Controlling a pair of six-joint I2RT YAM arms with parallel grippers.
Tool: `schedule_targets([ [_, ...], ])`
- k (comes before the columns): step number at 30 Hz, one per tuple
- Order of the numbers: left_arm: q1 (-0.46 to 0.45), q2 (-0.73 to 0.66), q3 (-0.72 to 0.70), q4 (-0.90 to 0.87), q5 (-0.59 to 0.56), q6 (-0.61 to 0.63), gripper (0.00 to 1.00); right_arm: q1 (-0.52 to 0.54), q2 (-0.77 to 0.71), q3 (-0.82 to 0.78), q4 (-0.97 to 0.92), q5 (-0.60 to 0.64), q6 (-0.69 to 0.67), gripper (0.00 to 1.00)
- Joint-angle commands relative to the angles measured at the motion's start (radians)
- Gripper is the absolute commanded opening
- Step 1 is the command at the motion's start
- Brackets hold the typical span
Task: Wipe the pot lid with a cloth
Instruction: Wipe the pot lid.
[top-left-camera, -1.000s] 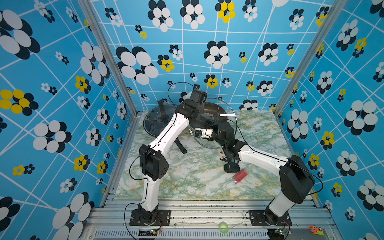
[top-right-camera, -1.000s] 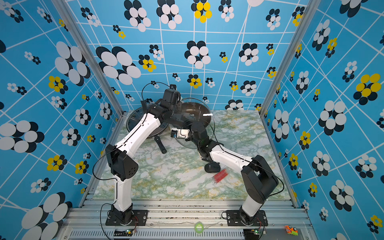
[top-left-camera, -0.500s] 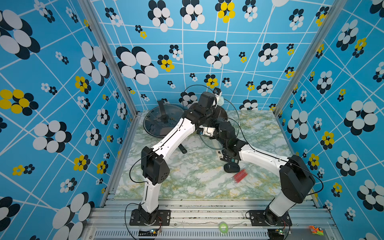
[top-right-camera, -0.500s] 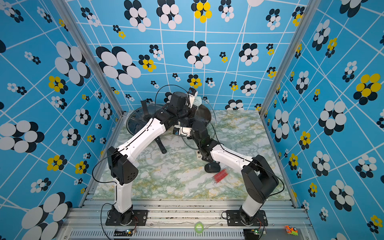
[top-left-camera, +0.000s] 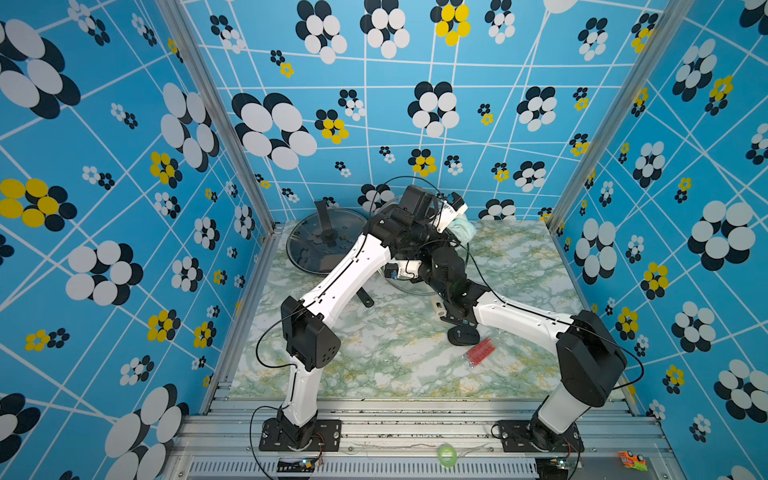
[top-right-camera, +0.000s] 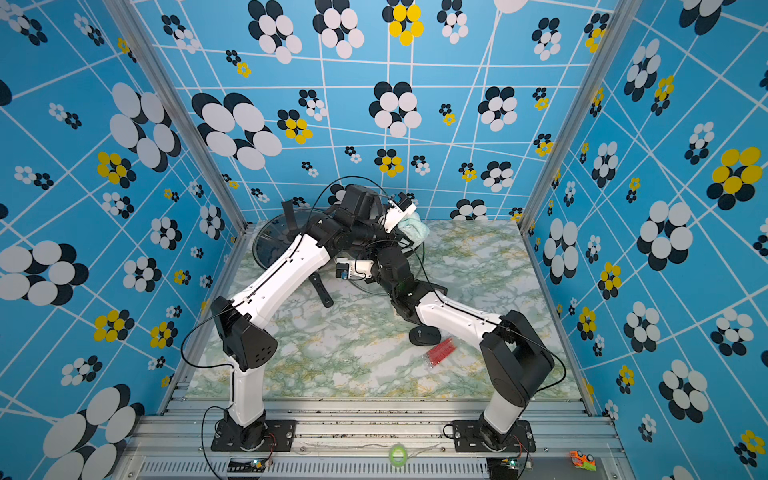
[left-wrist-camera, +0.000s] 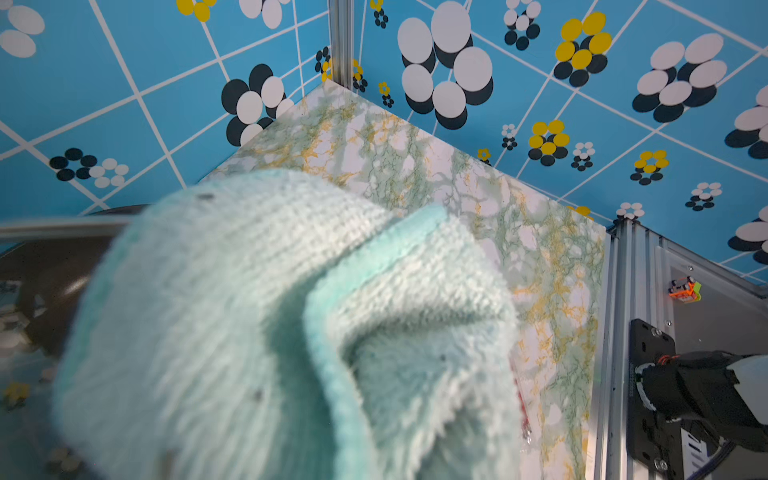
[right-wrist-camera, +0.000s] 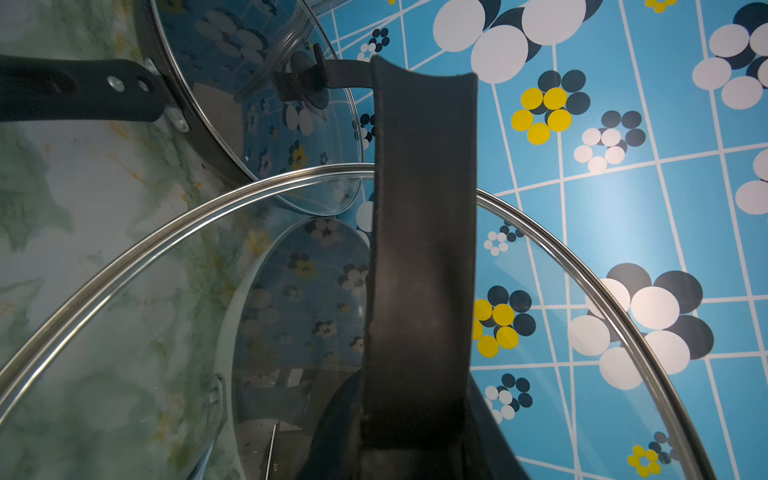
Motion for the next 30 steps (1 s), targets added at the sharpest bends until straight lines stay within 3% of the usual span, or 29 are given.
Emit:
schedule_targets([
  [1,-0.024,0.081,0.168,-0.3,0.019,0.14,0.0,-0.01,-0.036,0.095,0.21,-0.027,-0.083,0.0],
  [2,-0.029,0.11,0.226,-0.368,0.005,0.176,0.0,-0.011,-0.037,0.097,0.207,-0.04,-0.101,0.0],
  [7,-0.072,0.109,0.21,-0.482,-0.09,0.266,0.0,-0.012,-0.03,0.106,0.172,-0.074,-0.174,0.0],
  [13,-0.153,0.123,0.152,-0.564,-0.456,0.388,0.0,-0.01,-0.023,0.123,0.108,-0.098,-0.246,0.0],
  [18,-0.161,0.111,0.161,-0.563,-0.566,0.408,0.0,-0.01,-0.01,0.14,0.079,-0.102,-0.267,0.0],
  [21,-0.154,0.107,0.16,-0.514,-0.717,0.387,0.0,-0.01,-0.012,0.138,0.087,-0.095,-0.257,0.0],
  [24,-0.109,0.073,0.138,-0.44,-0.716,0.331,0.0,-0.01,-0.016,0.13,0.096,-0.074,-0.245,0.0],
  [30,-0.008,-0.092,-0.102,-0.148,-0.679,0.19,0.0,-0.01,-0.022,0.128,0.126,-0.04,-0.183,0.0],
])
